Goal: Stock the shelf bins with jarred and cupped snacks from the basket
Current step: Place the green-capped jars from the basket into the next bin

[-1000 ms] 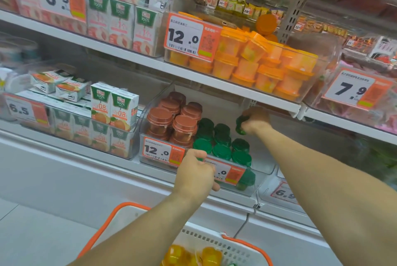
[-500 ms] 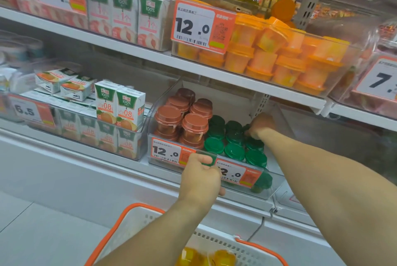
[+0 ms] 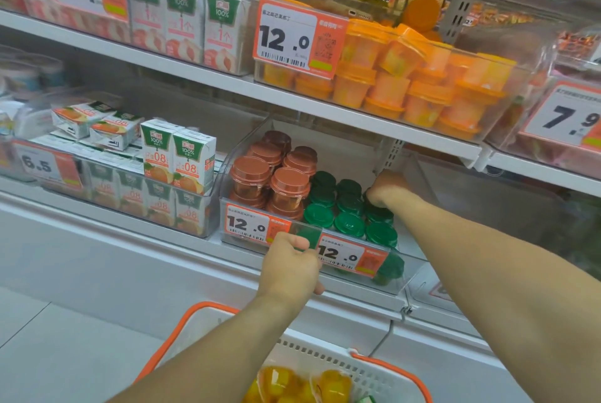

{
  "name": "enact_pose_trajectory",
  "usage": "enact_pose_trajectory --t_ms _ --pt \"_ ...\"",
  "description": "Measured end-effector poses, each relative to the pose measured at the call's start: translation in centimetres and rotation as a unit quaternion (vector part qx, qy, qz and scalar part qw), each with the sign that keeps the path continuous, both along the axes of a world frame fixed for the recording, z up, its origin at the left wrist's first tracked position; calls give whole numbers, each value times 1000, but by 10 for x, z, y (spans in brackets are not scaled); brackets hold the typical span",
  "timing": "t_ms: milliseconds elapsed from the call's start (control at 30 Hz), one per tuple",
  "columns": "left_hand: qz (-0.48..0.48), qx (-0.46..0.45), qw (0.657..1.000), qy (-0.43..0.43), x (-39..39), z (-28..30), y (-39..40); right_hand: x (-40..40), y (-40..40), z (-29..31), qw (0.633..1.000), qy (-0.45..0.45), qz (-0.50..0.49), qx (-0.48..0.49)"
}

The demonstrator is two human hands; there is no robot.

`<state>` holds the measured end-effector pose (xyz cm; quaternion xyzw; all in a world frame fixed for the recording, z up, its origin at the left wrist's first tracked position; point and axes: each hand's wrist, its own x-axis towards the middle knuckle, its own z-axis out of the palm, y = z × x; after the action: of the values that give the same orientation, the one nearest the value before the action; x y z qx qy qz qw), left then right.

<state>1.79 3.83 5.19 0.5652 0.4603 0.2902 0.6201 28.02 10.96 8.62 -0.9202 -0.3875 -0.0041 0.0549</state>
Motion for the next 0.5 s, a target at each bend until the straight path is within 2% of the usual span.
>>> enact_pose_trajectory --t_ms 100,167,200,233,300,333,367,433,500 --pt "-12 7 999 34 -1 -7 2 -28 -29 18 996 -50 67 8" --pt "-59 18 994 93 -2 -16 3 -55 -60 24 983 -81 152 65" --pt "-99 26 985 137 -4 -22 5 -72 -78 25 963 -116 217 106" --pt "-148 36 971 187 -7 -29 6 -90 -98 24 929 -162 300 148" --pt "-252 74 915 307 -15 -43 4 -125 -137 13 841 -204 462 192" --pt "-295 102 875 370 -20 -50 1 -138 -155 -1 815 -190 514 190" --pt "-327 131 833 427 -24 -58 -3 -148 -169 -18 808 -160 542 170" --pt "-363 164 765 506 -35 -76 -13 -164 -190 -63 831 -88 540 97" --pt "-382 181 720 551 -46 -104 -24 -174 -205 -114 878 -22 478 -20"
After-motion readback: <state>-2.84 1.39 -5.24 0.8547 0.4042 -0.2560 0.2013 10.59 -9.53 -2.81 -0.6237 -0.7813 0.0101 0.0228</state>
